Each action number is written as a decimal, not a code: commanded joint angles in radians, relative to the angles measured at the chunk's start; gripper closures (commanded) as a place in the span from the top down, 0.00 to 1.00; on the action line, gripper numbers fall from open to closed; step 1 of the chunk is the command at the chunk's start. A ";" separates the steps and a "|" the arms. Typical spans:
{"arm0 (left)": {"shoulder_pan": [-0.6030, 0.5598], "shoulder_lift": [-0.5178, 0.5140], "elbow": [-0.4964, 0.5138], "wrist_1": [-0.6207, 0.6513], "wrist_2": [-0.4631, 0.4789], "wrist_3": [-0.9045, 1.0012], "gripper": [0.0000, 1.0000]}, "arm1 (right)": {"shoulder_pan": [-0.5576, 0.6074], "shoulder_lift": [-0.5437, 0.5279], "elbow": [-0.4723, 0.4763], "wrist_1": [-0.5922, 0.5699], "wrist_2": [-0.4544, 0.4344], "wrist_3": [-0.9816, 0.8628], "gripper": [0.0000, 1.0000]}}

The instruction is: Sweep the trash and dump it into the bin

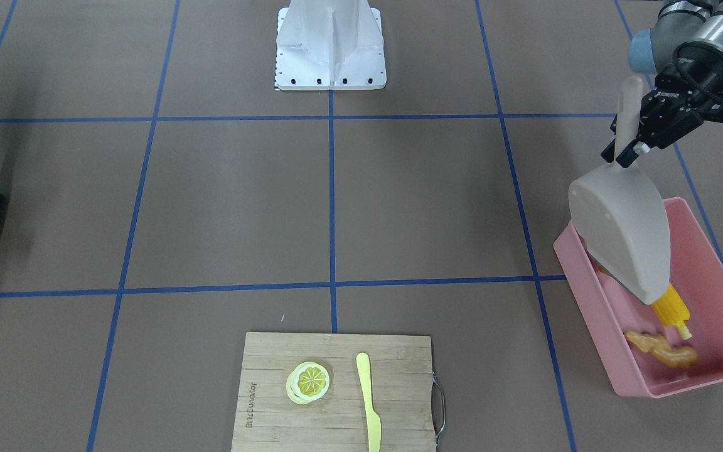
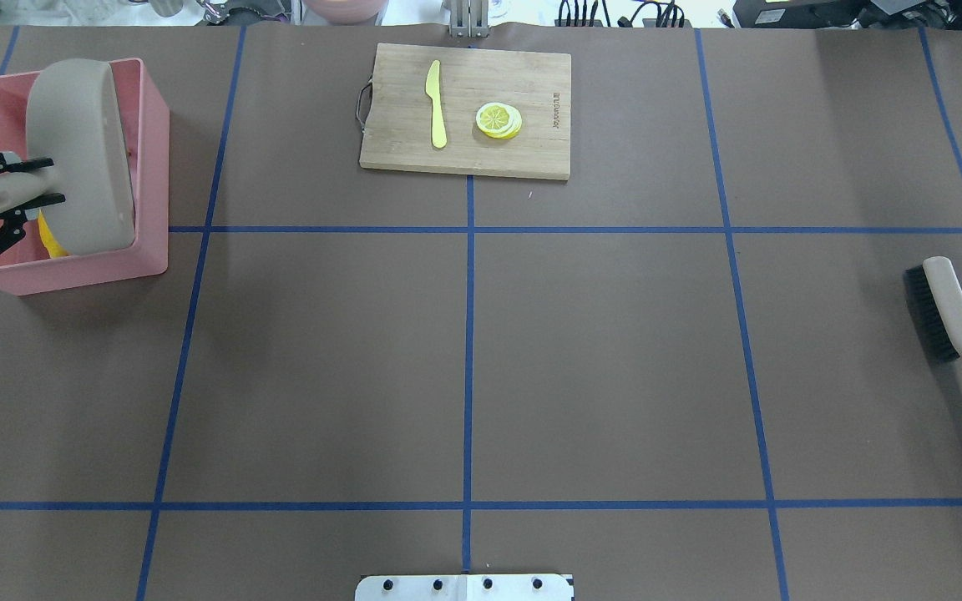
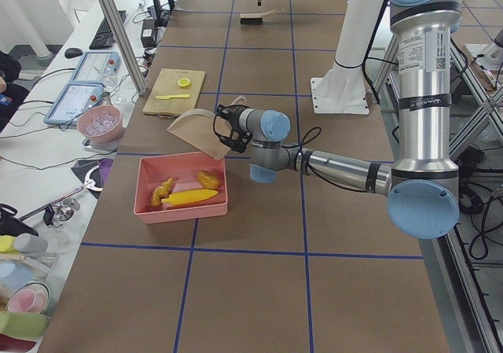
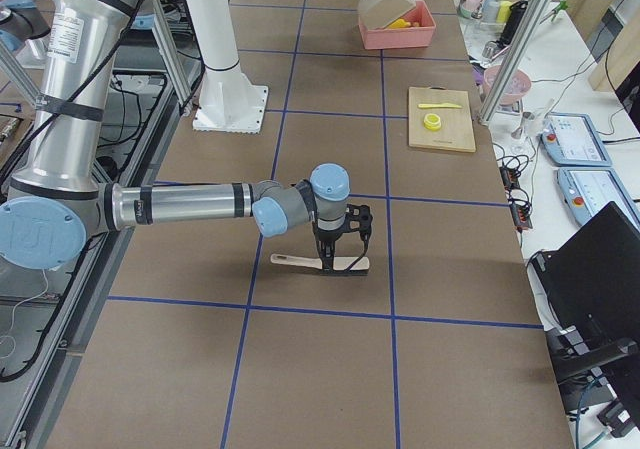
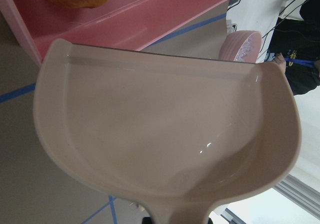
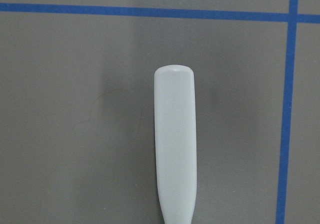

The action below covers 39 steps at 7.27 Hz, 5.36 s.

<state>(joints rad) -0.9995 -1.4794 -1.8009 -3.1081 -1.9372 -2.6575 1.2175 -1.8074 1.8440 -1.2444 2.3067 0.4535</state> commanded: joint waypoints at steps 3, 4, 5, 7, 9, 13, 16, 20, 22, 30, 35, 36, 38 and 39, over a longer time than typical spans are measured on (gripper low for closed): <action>-0.014 -0.019 -0.038 0.071 -0.013 0.783 0.00 | 0.089 0.009 -0.096 -0.027 -0.003 -0.124 1.00; -0.011 -0.048 -0.038 0.071 -0.014 0.939 0.00 | 0.121 0.028 -0.106 -0.099 -0.003 -0.178 1.00; -0.010 -0.076 -0.043 0.083 -0.014 1.120 0.00 | 0.160 0.080 -0.111 -0.207 -0.003 -0.250 1.00; 0.011 -0.114 -0.037 0.120 -0.013 1.449 0.00 | 0.200 0.128 -0.109 -0.303 -0.044 -0.344 1.00; 0.039 -0.114 -0.034 0.126 0.003 1.947 0.00 | 0.267 0.120 -0.106 -0.305 -0.055 -0.348 1.00; 0.041 -0.119 -0.058 0.336 -0.081 2.528 0.00 | 0.306 0.111 -0.114 -0.297 -0.095 -0.335 1.00; 0.140 -0.140 -0.040 0.451 -0.173 2.526 0.00 | 0.291 0.120 -0.111 -0.293 -0.091 -0.334 1.00; 0.366 -0.237 0.064 0.554 -0.243 2.729 0.00 | 0.284 0.131 -0.140 -0.293 -0.110 -0.334 1.00; 0.380 -0.278 0.077 0.638 -0.244 2.748 0.00 | 0.284 0.131 -0.138 -0.291 -0.110 -0.334 1.00; 0.361 -0.395 0.159 0.703 -0.261 2.826 0.00 | 0.284 0.131 -0.138 -0.291 -0.108 -0.332 1.00; 0.348 -0.377 0.134 0.692 -0.259 2.871 0.98 | 0.284 0.132 -0.138 -0.291 -0.107 -0.334 1.00; 0.291 -0.317 0.053 0.703 -0.256 2.863 0.98 | 0.284 0.131 -0.138 -0.291 -0.107 -0.332 1.00; 0.154 -0.230 -0.021 0.735 -0.252 2.863 0.98 | 0.284 0.132 -0.138 -0.291 -0.107 -0.332 1.00; 0.057 -0.157 -0.059 0.812 -0.250 2.863 0.98 | 0.284 0.132 -0.137 -0.291 -0.107 -0.332 1.00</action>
<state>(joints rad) -0.8357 -1.7147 -1.8128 -2.3640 -2.1898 0.2056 1.5018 -1.6757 1.7061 -1.5355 2.1997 0.1211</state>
